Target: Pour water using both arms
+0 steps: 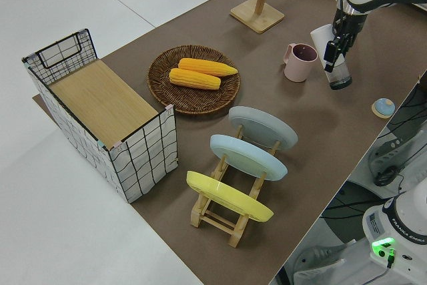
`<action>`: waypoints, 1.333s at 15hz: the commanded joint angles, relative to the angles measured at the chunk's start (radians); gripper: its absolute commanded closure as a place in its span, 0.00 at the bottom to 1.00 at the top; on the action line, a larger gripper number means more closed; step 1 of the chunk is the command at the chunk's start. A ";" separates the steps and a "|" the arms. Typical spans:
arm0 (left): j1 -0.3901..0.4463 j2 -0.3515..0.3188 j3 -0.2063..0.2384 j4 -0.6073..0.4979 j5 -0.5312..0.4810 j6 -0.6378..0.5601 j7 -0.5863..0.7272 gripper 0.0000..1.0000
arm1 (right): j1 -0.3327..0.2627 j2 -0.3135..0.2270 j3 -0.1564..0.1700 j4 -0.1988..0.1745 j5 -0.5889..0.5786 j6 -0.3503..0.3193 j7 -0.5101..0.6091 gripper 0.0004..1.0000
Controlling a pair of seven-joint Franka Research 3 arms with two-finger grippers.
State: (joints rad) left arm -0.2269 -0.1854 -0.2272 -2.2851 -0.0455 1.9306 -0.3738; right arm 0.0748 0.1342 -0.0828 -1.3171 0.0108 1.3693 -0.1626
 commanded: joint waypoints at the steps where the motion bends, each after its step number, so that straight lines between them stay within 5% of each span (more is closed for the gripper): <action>1: -0.011 -0.067 -0.003 -0.043 0.022 0.092 -0.048 1.00 | -0.004 -0.019 0.003 -0.024 0.014 0.004 -0.012 0.01; 4: -0.011 -0.123 -0.012 -0.122 0.022 0.188 -0.060 1.00 | -0.004 -0.019 0.003 -0.024 0.014 0.004 -0.012 0.01; 10: 0.006 -0.129 -0.003 -0.128 0.022 0.171 -0.086 1.00 | -0.004 -0.019 0.003 -0.024 0.014 0.004 -0.012 0.01; 16: 0.213 -0.094 -0.003 -0.100 0.108 0.231 -0.083 1.00 | -0.004 -0.019 0.003 -0.024 0.014 0.004 -0.012 0.01; 20: 0.363 0.006 -0.003 0.031 0.188 0.287 -0.082 1.00 | -0.004 -0.019 0.003 -0.024 0.014 0.004 -0.012 0.01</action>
State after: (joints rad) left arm 0.0409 -0.2556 -0.2236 -2.3804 0.0756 2.1920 -0.4490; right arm 0.0748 0.1342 -0.0828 -1.3171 0.0108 1.3693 -0.1625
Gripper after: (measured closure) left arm 0.352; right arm 0.009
